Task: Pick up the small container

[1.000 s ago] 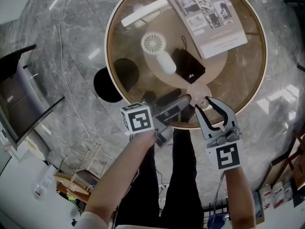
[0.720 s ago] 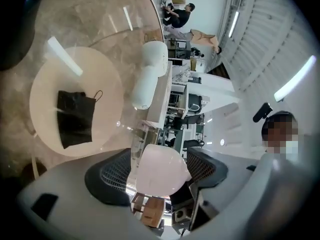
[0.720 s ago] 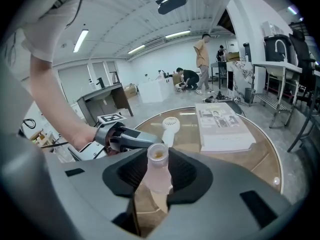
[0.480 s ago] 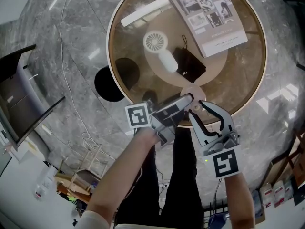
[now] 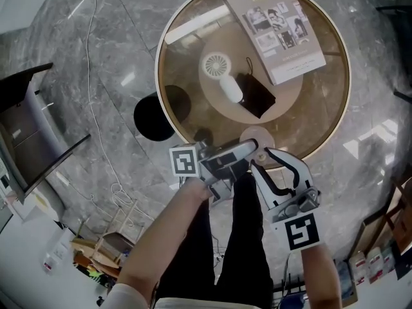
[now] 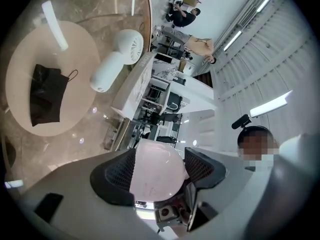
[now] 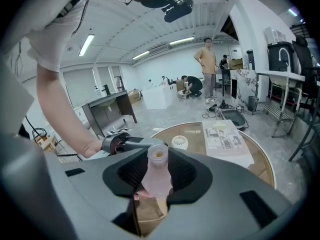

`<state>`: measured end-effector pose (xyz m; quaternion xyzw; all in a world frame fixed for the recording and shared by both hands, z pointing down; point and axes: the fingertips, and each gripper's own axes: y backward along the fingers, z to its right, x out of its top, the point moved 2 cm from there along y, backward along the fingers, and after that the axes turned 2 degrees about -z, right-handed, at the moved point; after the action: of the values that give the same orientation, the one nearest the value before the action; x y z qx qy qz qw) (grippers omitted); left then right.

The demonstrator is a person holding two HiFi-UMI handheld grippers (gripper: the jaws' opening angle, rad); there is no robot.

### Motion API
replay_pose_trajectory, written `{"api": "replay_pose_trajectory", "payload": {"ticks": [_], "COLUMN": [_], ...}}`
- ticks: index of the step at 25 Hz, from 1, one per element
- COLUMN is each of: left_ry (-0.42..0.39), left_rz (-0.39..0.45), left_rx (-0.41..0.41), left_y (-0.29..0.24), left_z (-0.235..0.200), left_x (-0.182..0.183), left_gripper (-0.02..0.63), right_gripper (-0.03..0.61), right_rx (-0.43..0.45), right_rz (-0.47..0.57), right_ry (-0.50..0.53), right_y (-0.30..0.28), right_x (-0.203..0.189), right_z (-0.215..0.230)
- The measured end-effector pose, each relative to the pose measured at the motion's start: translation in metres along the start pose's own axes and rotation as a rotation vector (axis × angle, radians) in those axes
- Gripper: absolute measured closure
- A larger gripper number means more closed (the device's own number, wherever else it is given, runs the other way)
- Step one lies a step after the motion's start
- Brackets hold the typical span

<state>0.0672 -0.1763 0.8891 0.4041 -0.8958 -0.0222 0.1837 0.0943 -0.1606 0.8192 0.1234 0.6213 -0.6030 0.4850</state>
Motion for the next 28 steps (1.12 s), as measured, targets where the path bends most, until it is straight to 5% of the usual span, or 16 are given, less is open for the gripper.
{"api": "replay_pose_trajectory", "payload": {"ticks": [15, 28], "left_ry": [-0.010, -0.005], "left_rz": [-0.035, -0.102], "left_rx": [-0.069, -0.048], "left_y": [-0.018, -0.018], "left_z": [0.162, 0.330], "left_x": [-0.026, -0.104], "left_gripper": [0.299, 0.301], "right_gripper": [0.440, 0.440], "right_rx": [-0.024, -0.089], "right_rz": [0.094, 0.229], "right_ry": [0.058, 0.021], "right_y": [0.077, 0.191], "right_x": [0.139, 0.266], "right_z": [-0.037, -0.111]}}
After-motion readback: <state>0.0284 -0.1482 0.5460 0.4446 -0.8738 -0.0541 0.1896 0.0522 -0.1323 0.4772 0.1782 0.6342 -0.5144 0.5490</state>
